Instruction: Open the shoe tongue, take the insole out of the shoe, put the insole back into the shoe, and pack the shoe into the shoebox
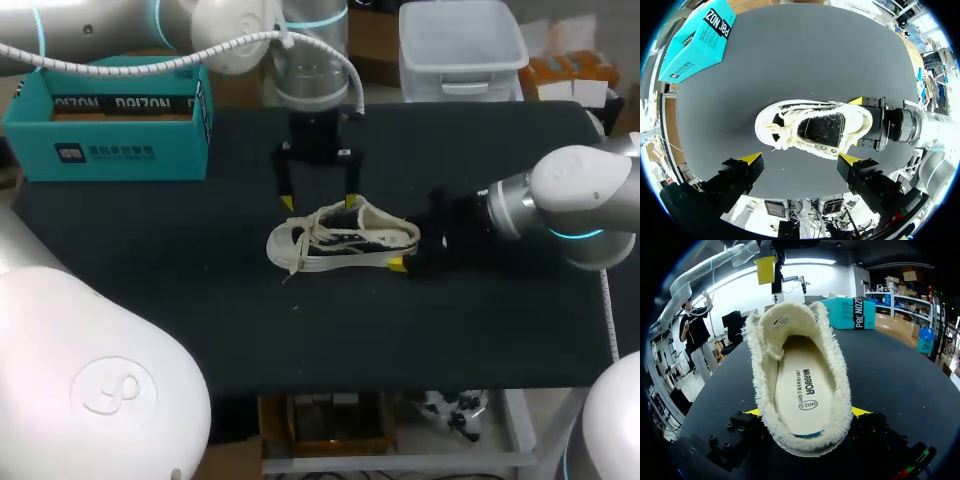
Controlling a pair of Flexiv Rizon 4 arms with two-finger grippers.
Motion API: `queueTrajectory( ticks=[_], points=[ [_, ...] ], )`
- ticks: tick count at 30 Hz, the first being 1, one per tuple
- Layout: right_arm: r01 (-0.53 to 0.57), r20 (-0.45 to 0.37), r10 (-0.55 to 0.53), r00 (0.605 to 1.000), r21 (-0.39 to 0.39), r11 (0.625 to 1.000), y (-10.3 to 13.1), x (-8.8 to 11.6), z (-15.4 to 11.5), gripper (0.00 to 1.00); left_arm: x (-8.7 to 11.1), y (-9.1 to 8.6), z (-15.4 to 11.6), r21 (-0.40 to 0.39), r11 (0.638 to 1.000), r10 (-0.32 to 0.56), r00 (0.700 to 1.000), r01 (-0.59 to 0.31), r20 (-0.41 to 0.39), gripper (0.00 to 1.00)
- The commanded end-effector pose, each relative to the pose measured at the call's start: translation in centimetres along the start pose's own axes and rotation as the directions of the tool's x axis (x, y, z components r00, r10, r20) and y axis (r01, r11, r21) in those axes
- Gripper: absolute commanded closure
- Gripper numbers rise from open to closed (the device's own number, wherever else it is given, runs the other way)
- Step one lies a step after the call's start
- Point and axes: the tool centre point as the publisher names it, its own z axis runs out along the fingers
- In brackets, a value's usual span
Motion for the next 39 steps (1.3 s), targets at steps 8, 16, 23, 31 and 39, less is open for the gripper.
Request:
queueTrajectory(
  ticks=[8, 16, 23, 31, 39],
  points=[
    [-0.001, -0.004, 0.001, 1.0, -0.003, 1.0, -0.7, -0.2, 0.5, 1.0, 4.0, -1.2, 1.7, 0.02, 1.0, 0.003, 0.99, -0.006, 0.139, 0.09],
    [-0.001, -0.004, 0.001, 1.0, -0.003, 1.0, -0.7, -0.2, 0.5, 1.0, 6.1, -2.3, 3.3, 0.031, 1.0, -0.007, 0.975, 0.0, 0.223, 0.31],
    [-0.001, -0.004, 0.001, 1.0, -0.003, 1.0, -0.7, -0.2, 0.5, 1.0, 5.9, -2.4, 4.8, 0.031, 0.999, -0.018, 0.959, 0.01, 0.284, 0.43],
    [-0.001, -0.004, 0.001, 1.0, -0.003, 1.0, -0.7, -0.2, 0.5, 1.0, 5.3, -2.8, 5.1, 0.028, 0.999, -0.029, 0.951, 0.021, 0.308, 0.57],
    [-0.001, -0.004, 0.001, 1.0, -0.003, 1.0, -0.7, -0.2, 0.5, 1.0, 3.8, -2.3, 4.5, 0.025, 1.0, -0.025, 0.962, 0.018, 0.274, 1.0]
  ],
)
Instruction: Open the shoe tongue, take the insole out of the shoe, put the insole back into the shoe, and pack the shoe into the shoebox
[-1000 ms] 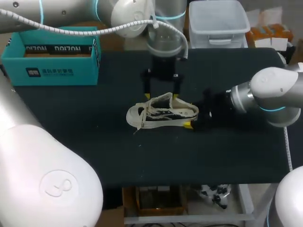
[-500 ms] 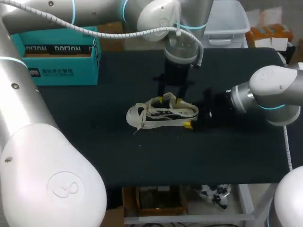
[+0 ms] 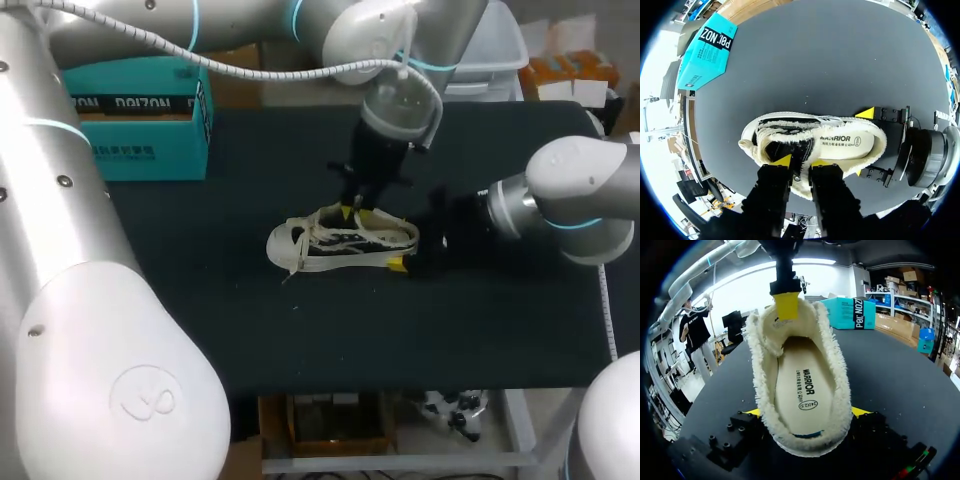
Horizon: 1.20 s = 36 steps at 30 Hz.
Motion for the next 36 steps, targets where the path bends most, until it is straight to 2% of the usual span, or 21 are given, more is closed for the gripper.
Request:
queueTrajectory(
  ticks=[1, 8, 14, 18, 26, 33, 36],
  points=[
    [-0.001, -0.002, 0.001, 1.0, -0.003, 1.0, -0.7, -0.2, 0.5, 1.0, -1.1, 0.4, -0.2, 0.007, 1.0, 0.003, 1.0, -0.002, -0.031, 1.0],
    [-0.001, -0.002, 0.001, 1.0, -0.003, 1.0, -0.7, -0.2, 0.5, 1.0, -4.0, 1.0, -0.4, 0.018, 1.0, 0.006, 0.987, -0.004, -0.158, 1.0],
    [-0.001, -0.002, 0.001, 1.0, -0.003, 1.0, -0.7, -0.2, 0.5, 1.0, -6.8, 0.7, 0.2, -0.008, 1.0, 0.017, 0.955, -0.021, -0.298, 1.0],
    [-0.001, -0.002, 0.001, 1.0, -0.003, 1.0, -0.7, -0.2, 0.5, 1.0, -8.2, -0.2, 0.9, -0.031, 0.999, 0.028, 0.928, -0.042, -0.373, 1.0],
    [-0.001, -0.002, 0.001, 1.0, -0.003, 1.0, -0.7, -0.2, 0.5, 1.0, -9.1, -1.8, 2.6, -0.084, 0.994, 0.031, 0.903, -0.074, -0.429, 1.0],
    [-0.001, -0.002, 0.001, 1.0, -0.003, 1.0, -0.7, -0.2, 0.5, 1.0, -8.9, -1.9, 3.5, -0.085, 0.989, 0.074, 0.894, -0.124, -0.443, 1.0],
    [-0.001, -0.002, 0.001, 1.0, -0.003, 1.0, -0.7, -0.2, 0.5, 1.0, -8.9, -1.6, 3.6, -0.082, 0.986, 0.092, 0.89, -0.142, -0.446, 0.86]
  ],
)
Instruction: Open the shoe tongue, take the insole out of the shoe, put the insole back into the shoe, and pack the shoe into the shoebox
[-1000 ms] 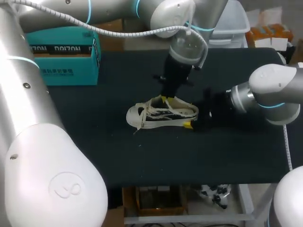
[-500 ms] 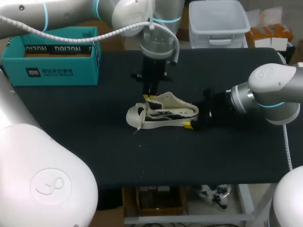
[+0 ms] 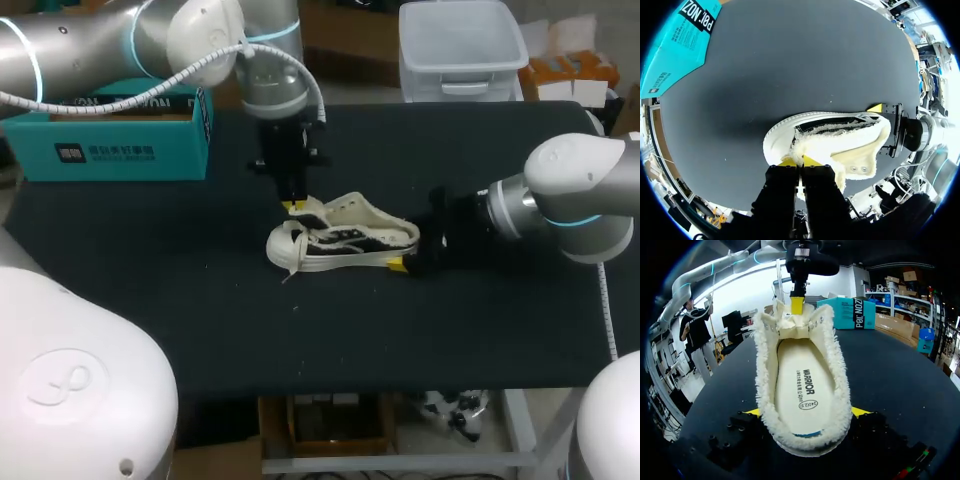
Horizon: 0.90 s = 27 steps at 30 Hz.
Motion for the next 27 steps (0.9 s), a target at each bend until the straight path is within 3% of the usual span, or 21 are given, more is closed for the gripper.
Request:
queueTrajectory(
  ticks=[1, 4, 6, 9, 12, 16, 18, 19, 20, 21, 23, 27],
  points=[
    [0.0, -0.003, 0.0, 1.0, -0.003, 1.0, -0.7, -0.2, 0.4, 1.0, -0.5, 0.1, 0.5, 0.001, 1.0, 0.019, 0.998, -0.019, -0.052, 0.85],
    [0.0, -0.003, 0.0, 1.0, -0.003, 1.0, -0.7, -0.2, 0.4, 1.0, -0.7, 0.5, 0.3, 0.006, 0.999, 0.039, 0.998, -0.038, -0.048, 0.79],
    [0.0, -0.003, 0.0, 1.0, -0.003, 1.0, -0.7, -0.2, 0.4, 1.0, -0.7, 0.8, -0.3, 0.021, 0.999, 0.05, 0.997, -0.049, -0.058, 0.67],
    [0.0, -0.003, 0.0, 1.0, -0.003, 1.0, -0.7, -0.2, 0.4, 1.0, -0.5, 1.4, -1.6, 0.051, 0.996, 0.07, 0.995, -0.066, -0.073, 0.64],
    [0.0, -0.003, 0.0, 1.0, -0.003, 1.0, -0.7, -0.2, 0.4, 1.0, -0.1, 1.8, -3.4, 0.088, 0.992, 0.094, 0.991, -0.086, -0.091, 0.53],
    [0.0, -0.003, 0.0, 1.0, -0.003, 1.0, -0.7, -0.2, 0.4, 1.0, 0.8, 2.3, -5.6, 0.134, 0.982, 0.151, 0.98, -0.134, -0.129, 0.53],
    [0.0, -0.003, 0.0, 1.0, -0.003, 1.0, -0.7, -0.2, 0.4, 1.0, 1.4, 2.4, -6.6, 0.144, 0.975, 0.19, 0.972, -0.17, -0.136, 0.58],
    [0.0, -0.003, 0.0, 1.0, -0.003, 1.0, -0.7, -0.2, 0.4, 1.0, 1.7, 2.4, -7.0, 0.152, 0.971, 0.208, 0.968, -0.187, -0.139, 0.65],
    [0.0, -0.003, 0.0, 1.0, -0.003, 1.0, -0.7, -0.2, 0.4, 1.0, 2.1, 2.4, -7.3, 0.153, 0.964, 0.241, 0.961, -0.22, -0.136, 0.91],
    [0.0, -0.003, 0.0, 1.0, -0.003, 1.0, -0.7, -0.2, 0.4, 1.0, 2.5, 2.5, -7.6, 0.15, 0.953, 0.285, 0.949, -0.265, -0.133, 1.0],
    [0.0, -0.003, 0.0, 1.0, -0.003, 1.0, -0.7, -0.2, 0.4, 1.0, 3.4, 2.8, -8.0, 0.154, 0.926, 0.364, 0.924, -0.346, -0.115, 1.0],
    [0.0, -0.003, 0.0, 1.0, -0.003, 1.0, -0.7, -0.2, 0.4, 1.0, 4.6, 3.3, -8.5, 0.115, 0.812, 0.583, 0.806, -0.573, -0.101, 1.0]
  ],
)
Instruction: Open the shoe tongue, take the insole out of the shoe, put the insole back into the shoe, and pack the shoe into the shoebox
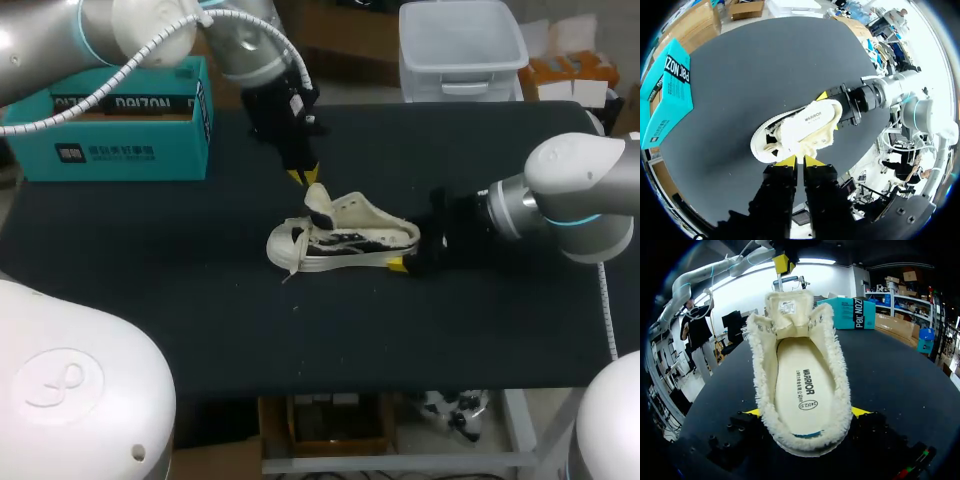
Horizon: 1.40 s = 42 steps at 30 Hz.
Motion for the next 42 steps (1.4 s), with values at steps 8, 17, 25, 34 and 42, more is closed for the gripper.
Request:
queueTrajectory(
  ticks=[8, 17, 25, 34, 42],
  points=[
    [-0.001, -0.003, 0.001, 1.0, -0.003, 1.0, -0.7, -0.2, 0.5, 1.0, 3.4, -1.9, -0.1, -0.191, 0.894, 0.412, 0.911, -0.405, 0.002, 1.0],
    [-0.001, -0.003, 0.001, 1.0, -0.003, 1.0, -0.7, -0.2, 0.5, 1.0, 3.4, -1.9, -0.1, -0.191, 0.894, 0.412, 0.911, -0.405, 0.002, 1.0],
    [-0.001, -0.003, 0.001, 1.0, -0.003, 1.0, -0.7, -0.2, 0.5, 1.0, 3.7, -2.7, 2.1, -0.161, 0.801, 0.587, 0.809, -0.576, 0.03, 1.0],
    [-0.001, -0.003, 0.001, 1.0, -0.003, 1.0, -0.7, -0.2, 0.5, 1.0, 2.4, -4.4, 5.9, -0.103, 0.745, 0.663, 0.748, -0.659, 0.006, 1.0],
    [-0.001, -0.003, 0.001, 1.0, -0.003, 1.0, -0.7, -0.2, 0.5, 1.0, 1.9, -4.6, 9.3, -0.132, 0.675, 0.731, 0.682, -0.726, -0.021, 1.0]
  ],
)
